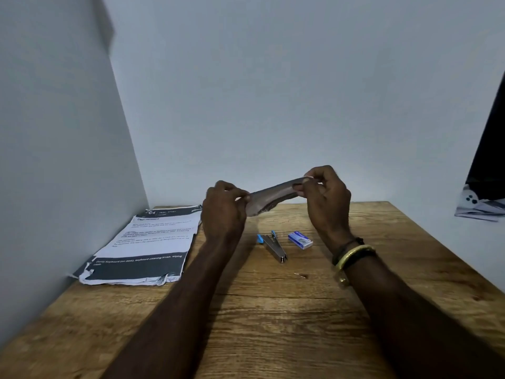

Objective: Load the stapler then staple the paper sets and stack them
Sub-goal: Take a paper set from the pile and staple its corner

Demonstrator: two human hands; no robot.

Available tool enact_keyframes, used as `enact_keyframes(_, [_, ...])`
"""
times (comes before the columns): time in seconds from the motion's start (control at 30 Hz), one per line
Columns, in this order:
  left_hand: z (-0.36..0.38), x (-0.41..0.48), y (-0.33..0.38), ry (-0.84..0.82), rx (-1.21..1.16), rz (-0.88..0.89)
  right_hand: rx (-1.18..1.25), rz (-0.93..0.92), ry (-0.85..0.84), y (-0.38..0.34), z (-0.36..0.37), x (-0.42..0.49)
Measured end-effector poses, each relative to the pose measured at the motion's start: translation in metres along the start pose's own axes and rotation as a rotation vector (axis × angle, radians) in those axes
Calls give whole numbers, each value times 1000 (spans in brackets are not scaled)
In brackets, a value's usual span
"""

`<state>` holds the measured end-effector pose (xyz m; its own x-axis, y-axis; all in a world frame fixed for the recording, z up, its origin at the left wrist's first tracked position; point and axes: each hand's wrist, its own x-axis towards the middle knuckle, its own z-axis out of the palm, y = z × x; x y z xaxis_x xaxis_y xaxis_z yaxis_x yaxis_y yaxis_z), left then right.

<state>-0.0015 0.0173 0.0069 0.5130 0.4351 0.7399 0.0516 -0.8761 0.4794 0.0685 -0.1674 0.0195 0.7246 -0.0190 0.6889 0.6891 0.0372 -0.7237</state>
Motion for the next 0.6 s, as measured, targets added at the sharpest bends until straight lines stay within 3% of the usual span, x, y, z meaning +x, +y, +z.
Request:
enact_keyframes(0.13, [-6,2,-20,29,-38,-178,94,83,57,2,-5,5])
enact_keyframes(0.23, [-8,3,-22,-42,-134,-293,140,154,55,6,-6,5])
enact_keyframes(0.37, [-13,11,-15,-263,-939,-789,255,255,33,12,-12,5])
enact_keyframes(0.4, [-12,12,-18,-298,-1046,-846,293,282,19,13,-14,5])
enact_keyframes(0.5, [-8,7,-26,-335,-1190,-806,341,375,-50,19,-18,5])
enact_keyframes(0.6, [-1,3,-32,-432,-1102,-690,91,445,-154,25,-16,2])
